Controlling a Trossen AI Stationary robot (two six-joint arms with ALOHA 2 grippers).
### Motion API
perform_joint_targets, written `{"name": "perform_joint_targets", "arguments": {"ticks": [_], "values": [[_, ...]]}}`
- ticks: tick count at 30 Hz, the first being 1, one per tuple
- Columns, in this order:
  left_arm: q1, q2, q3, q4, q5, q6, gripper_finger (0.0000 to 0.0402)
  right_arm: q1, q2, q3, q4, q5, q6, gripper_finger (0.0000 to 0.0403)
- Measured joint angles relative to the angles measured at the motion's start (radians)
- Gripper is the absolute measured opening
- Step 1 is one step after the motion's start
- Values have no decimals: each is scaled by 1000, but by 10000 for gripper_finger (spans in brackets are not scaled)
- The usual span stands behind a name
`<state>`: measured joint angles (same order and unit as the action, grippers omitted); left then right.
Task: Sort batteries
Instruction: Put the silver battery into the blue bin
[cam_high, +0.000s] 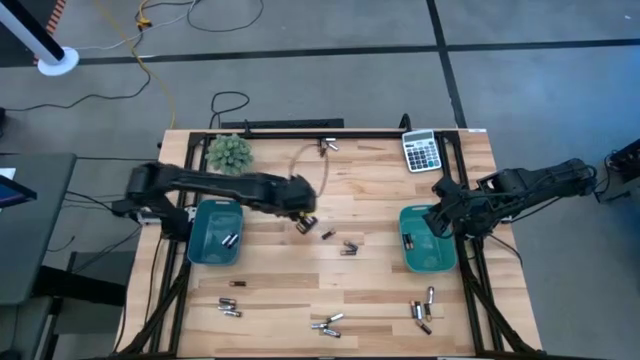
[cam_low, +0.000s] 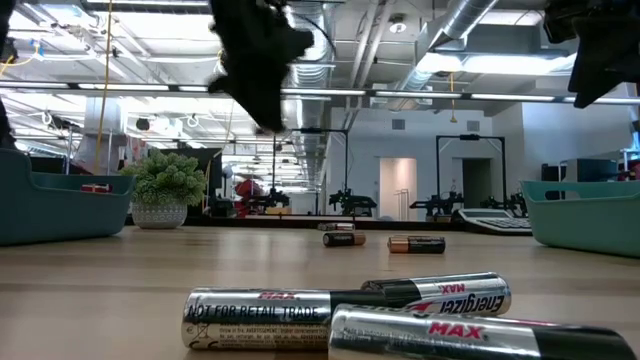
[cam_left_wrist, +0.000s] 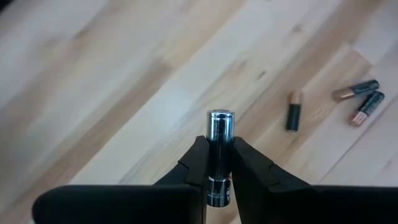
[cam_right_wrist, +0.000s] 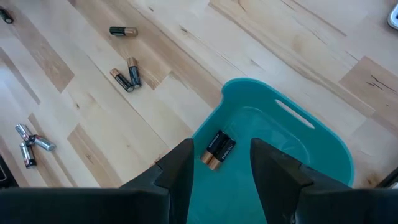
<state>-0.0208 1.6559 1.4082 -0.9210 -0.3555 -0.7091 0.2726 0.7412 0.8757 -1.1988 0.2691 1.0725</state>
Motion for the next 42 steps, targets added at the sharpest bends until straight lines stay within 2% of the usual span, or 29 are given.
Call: {"name": "perform_joint_targets", "arguments": {"ticks": [5,10,12,16,20,24,27,30,34,42], "values": [[-45,-137,0,-290,-65,-226,38,0,0,0,5,0,0,173],[-86,-191,1,-605,-63,-527,38,0,0,0,8,0,0,173],[-93,-192,-5,-654,-38,-612,38,0,0,0,13,0,0,173],[-96,-202,-100,-585,10,-627,38,0,0,0,30,0,0,173],[-96,-208,-283,-522,131,-685,38,0,0,0,34,0,1,172],[-121,-258,-493,-278,247,-704,38,0,0,0,34,0,3,172],[-139,-309,-635,-60,259,-782,38,0,0,0,33,0,11,172],[-148,-352,-740,74,258,-856,38,0,0,0,33,0,26,172],[-148,-393,-799,88,262,-886,38,0,0,0,33,0,49,172],[-131,-429,-823,14,237,-849,38,0,0,0,33,0,118,172]]}}
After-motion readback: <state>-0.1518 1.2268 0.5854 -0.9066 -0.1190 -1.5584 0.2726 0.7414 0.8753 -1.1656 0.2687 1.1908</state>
